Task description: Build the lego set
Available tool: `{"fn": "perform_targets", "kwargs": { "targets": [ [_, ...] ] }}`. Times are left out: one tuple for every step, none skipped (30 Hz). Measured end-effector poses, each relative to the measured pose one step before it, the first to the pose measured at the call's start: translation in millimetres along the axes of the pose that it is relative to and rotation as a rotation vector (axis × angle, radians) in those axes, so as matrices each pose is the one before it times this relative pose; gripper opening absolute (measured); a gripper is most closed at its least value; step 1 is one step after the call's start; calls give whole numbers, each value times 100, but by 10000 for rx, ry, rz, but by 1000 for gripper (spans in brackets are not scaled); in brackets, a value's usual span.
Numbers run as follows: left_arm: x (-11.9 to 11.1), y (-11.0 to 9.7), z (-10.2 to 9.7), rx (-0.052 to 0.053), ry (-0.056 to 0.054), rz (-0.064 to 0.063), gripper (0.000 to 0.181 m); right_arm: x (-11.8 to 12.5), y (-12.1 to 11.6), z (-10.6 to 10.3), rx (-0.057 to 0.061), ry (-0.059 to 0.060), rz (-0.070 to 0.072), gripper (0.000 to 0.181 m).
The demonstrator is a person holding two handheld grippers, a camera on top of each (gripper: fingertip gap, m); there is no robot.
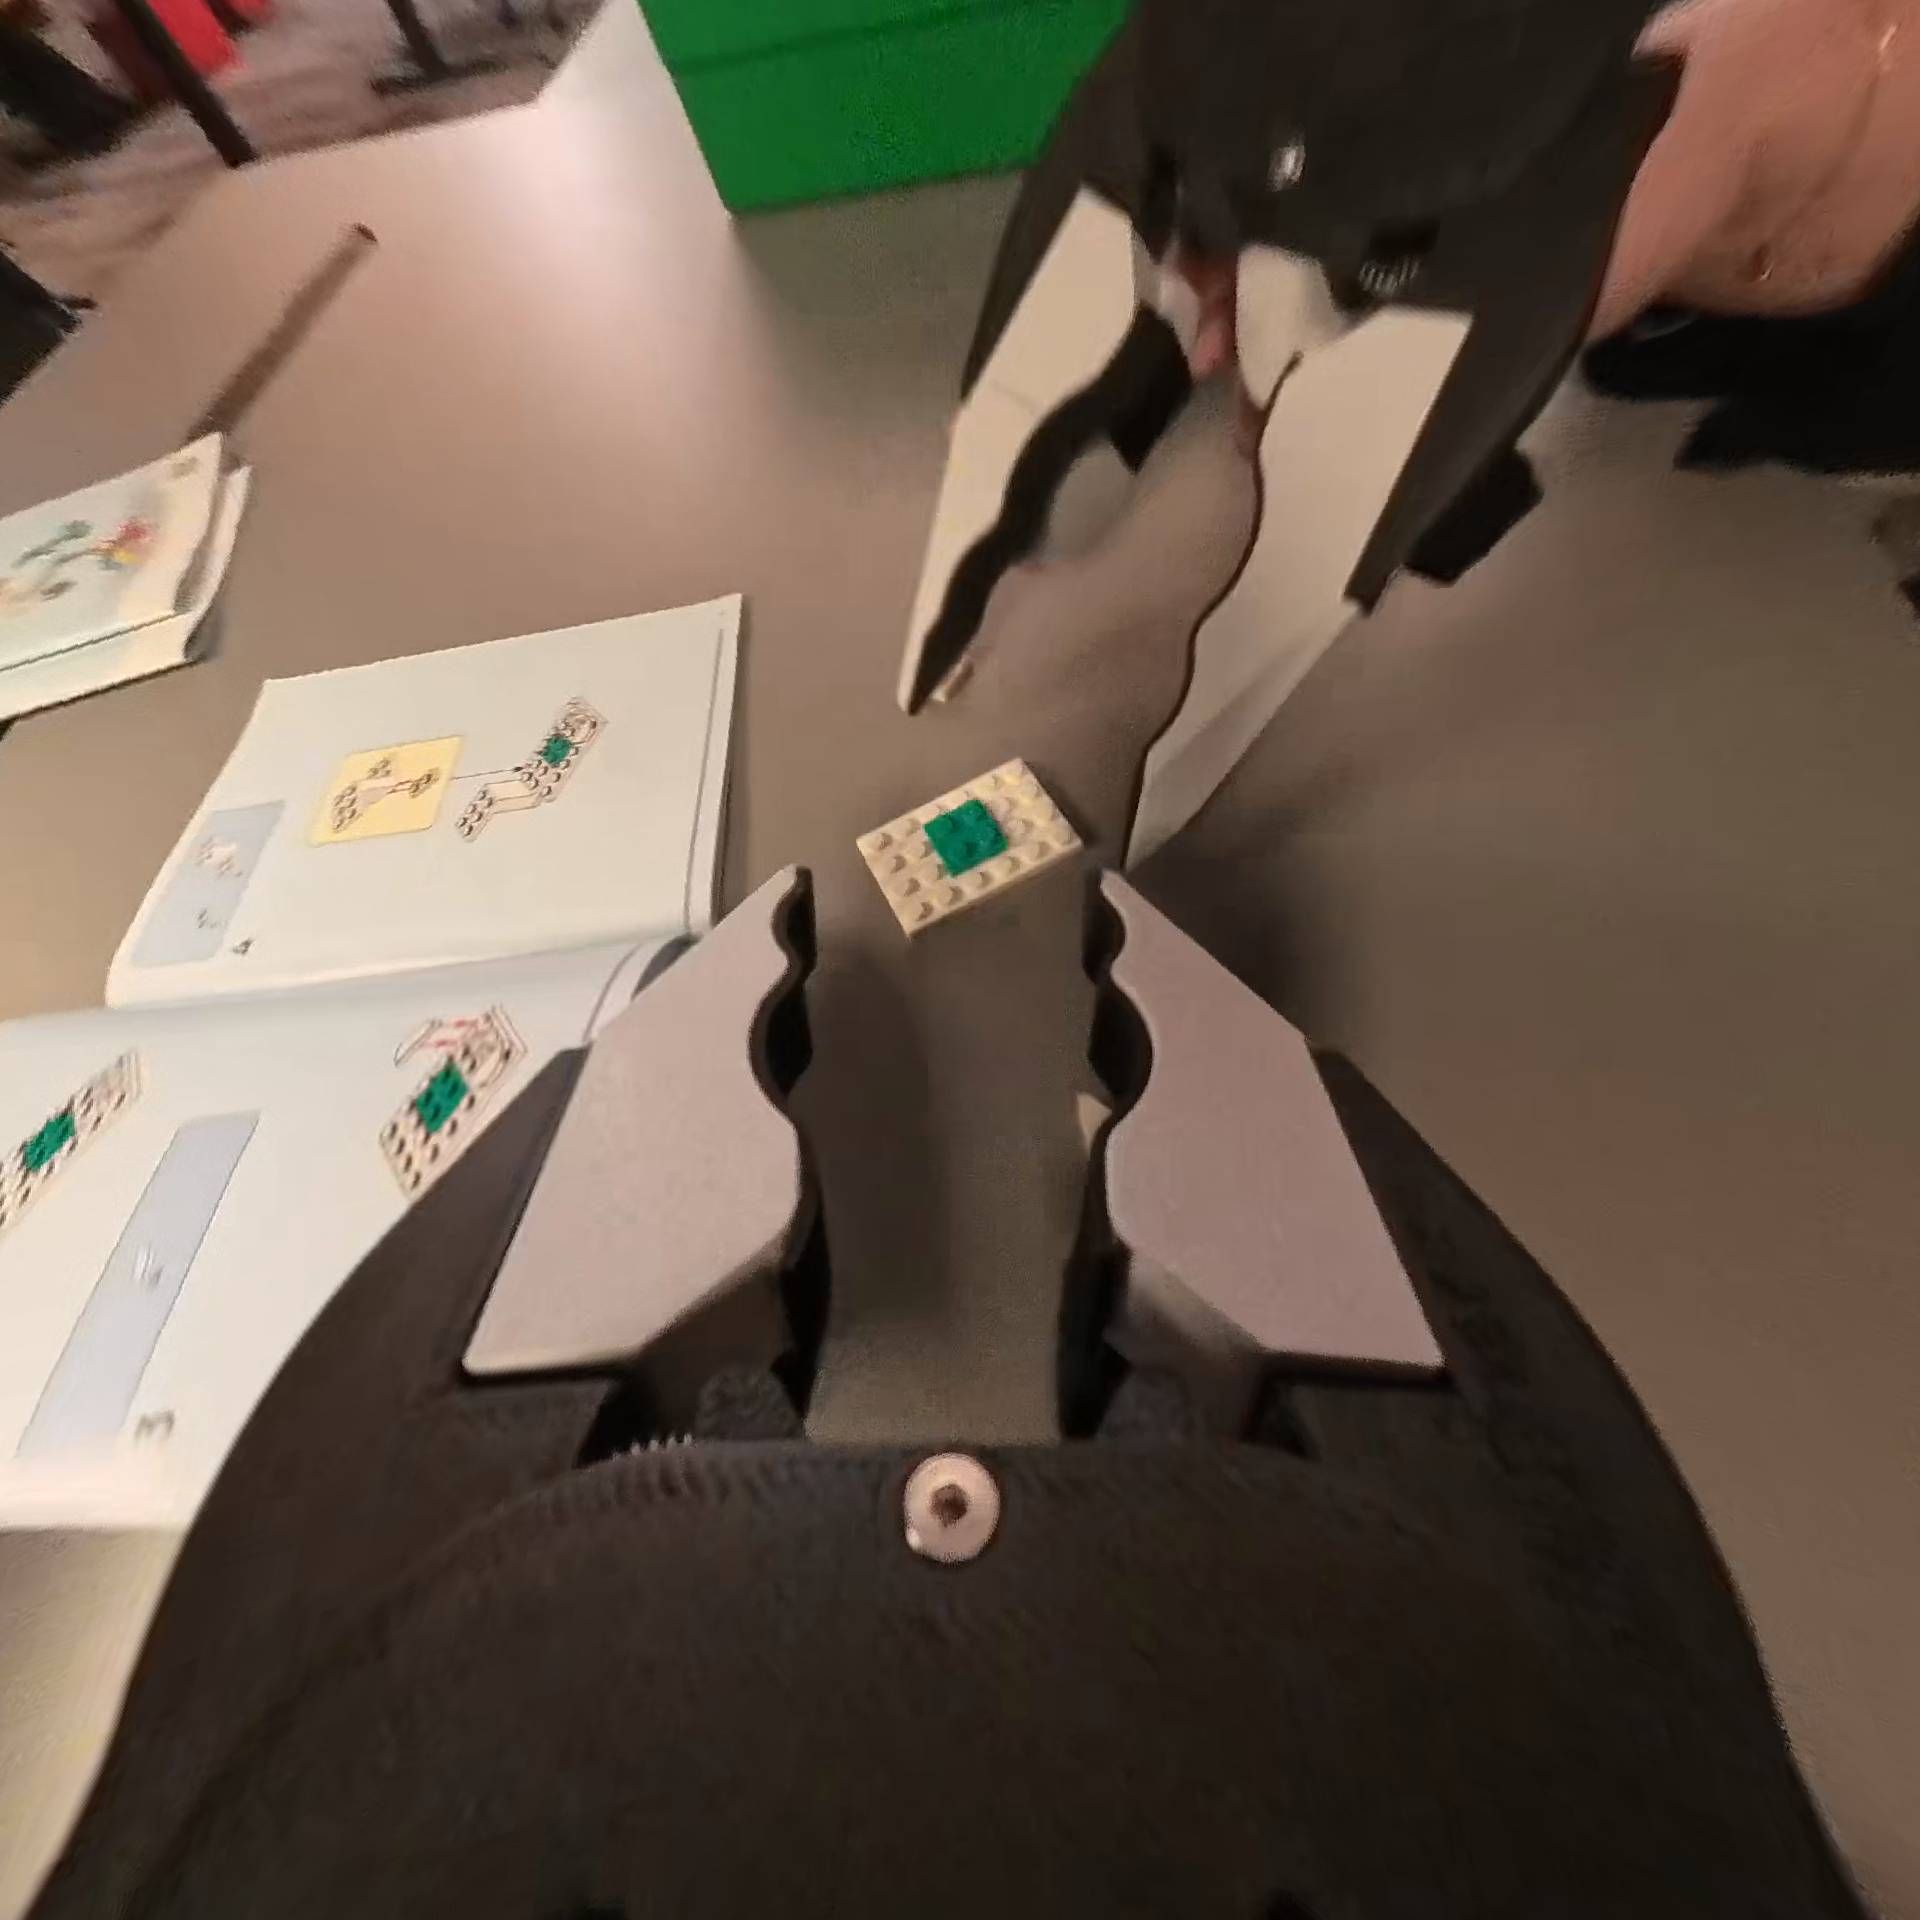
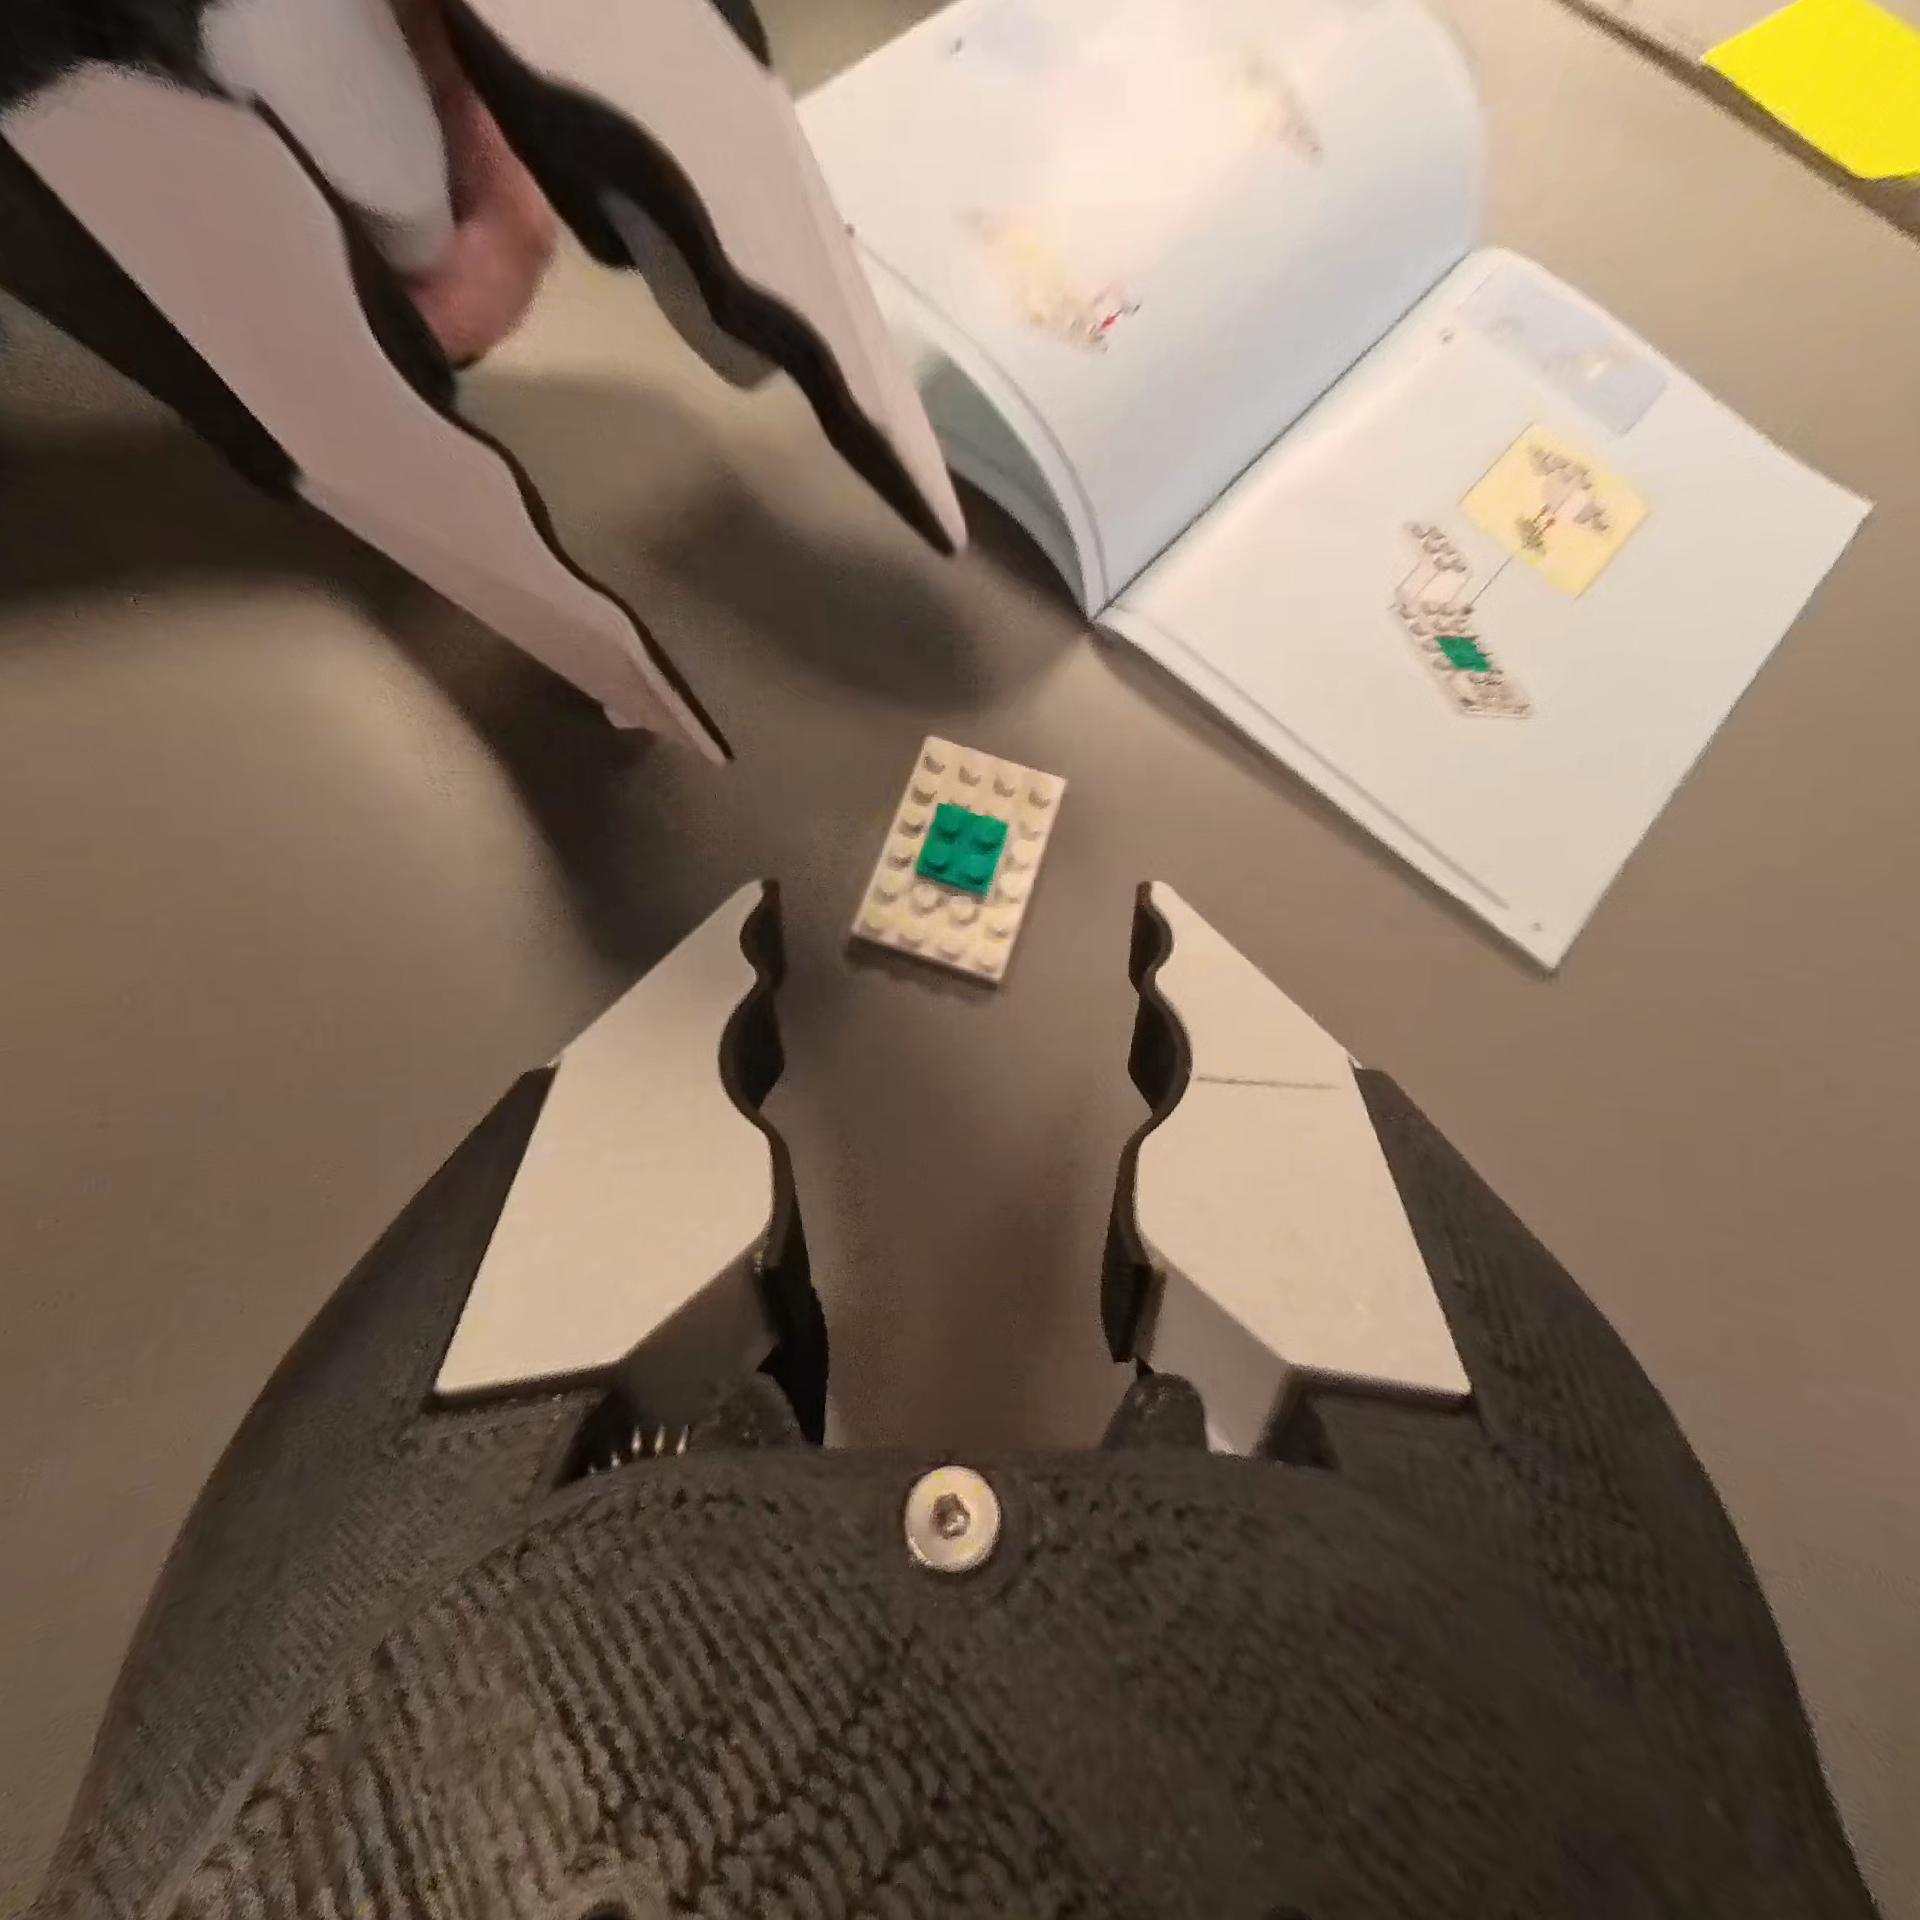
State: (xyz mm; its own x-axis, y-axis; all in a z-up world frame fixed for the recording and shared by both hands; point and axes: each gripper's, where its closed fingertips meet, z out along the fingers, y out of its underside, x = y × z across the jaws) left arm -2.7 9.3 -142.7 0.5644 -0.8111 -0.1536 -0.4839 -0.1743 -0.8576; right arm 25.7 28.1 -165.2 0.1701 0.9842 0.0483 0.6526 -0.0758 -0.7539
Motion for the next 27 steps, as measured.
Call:
{"fn": "perform_targets", "kwargs": {
  "targets": [
    [154, 10, -481, 165, -148, -102, 51, -390, 187, 391, -104, -60, 57, 66],
    [64, 83, -430, 84, -198, -48, 51, -121, 275, 379, -194, -24, 9, 63],
    [109, 45, -400, 88, -161, 28, 51, 104, 199, 343, -165, 42, -51, 60],
    [130, -114, -370, 166, -146, 70, 51, 58, -115, 195, 26, -36, 14, 56],
    [92, -173, -323, 179, -151, 71, 51, -12, -4, 143, -76, -112, 12, 50],
    [122, -177, -244, 159, -112, 91, 51, -75, -98, 98, 13, -188, 80, 45],
    [-27, -148, -124, 122, -188, 88, 51, -135, -78, 76, 5, -227, 49, 34],
    [40, -103, 35, 52, -134, 101, 51, 28, -2, 23, -107, -113, -111, 33],
    [274, -21, 182, -48, 18, 170, 52, -15, 30, -32, -207, -187, -78, 32],
    [251, 151, 287, -189, -18, 312, 54, -71, 12, -62, -217, -276, -101, 32],
    [162, 282, 343, -283, -131, 539, 56, -171, -106, -52, -115, -337, -70, 32],
    [113, 294, 317, -276, -244, 785, 57, -423, -377, -113, 84, -437, -125, 32],
    [13, 360, 316, -311, -346, 906, 56, -682, -591, -184, 208, -532, -213, 32],
    [-12, 344, 306, -306, -408, 914, 56, -518, -526, -213, 143, -379, -109, 31],
    [-43, 69, 220, -140, -436, 784, 54, -488, -395, -196, 42, -359, -120, 31],
    [141, -216, 79, 41, -292, 628, 47, -685, -409, -180, 82, -485, -142, 31],
    [295, -305, -14, 91, -113, 483, 44, -593, -376, -182, 89, -438, -47, 31],
    [228, -178, -12, 3, -97, 399, 42, -520, -240, -165, 33, -397, -120, 31],
    [47, 12, 23, -101, -177, 382, 40, -308, -148, -184, 21, -251, -163, 31],
    [-40, 97, 42, -129, -196, 348, 38, -218, -63, -174, -6, -183, -178, 31],
    [71, -7, 29, -41, -113, 304, 35, -210, -54, -182, 21, -171, -156, 31],
    [85, -253, 9, 112, -79, 218, 34, -169, -93, -161, 61, -149, -89, 31],
    [69, -500, -35, 232, -82, 134, 34, -217, -98, -109, 68, -155, -74, 31],
    [-6, -649, -58, 301, -114, 139, 34, -205, -13, -18, 13, -122, -76, 31],
    [-149, -625, -48, 277, -203, 160, 34, -245, 138, 65, -81, -115, -117, 31],
    [-200, -430, -24, 177, -246, 196, 31, -225, 154, 120, -80, -83, -129, 31],
    [195, -114, 53, 22, 18, 250, 20, -170, 123, 100, -42, -62, -91, 31]
  ]
}}
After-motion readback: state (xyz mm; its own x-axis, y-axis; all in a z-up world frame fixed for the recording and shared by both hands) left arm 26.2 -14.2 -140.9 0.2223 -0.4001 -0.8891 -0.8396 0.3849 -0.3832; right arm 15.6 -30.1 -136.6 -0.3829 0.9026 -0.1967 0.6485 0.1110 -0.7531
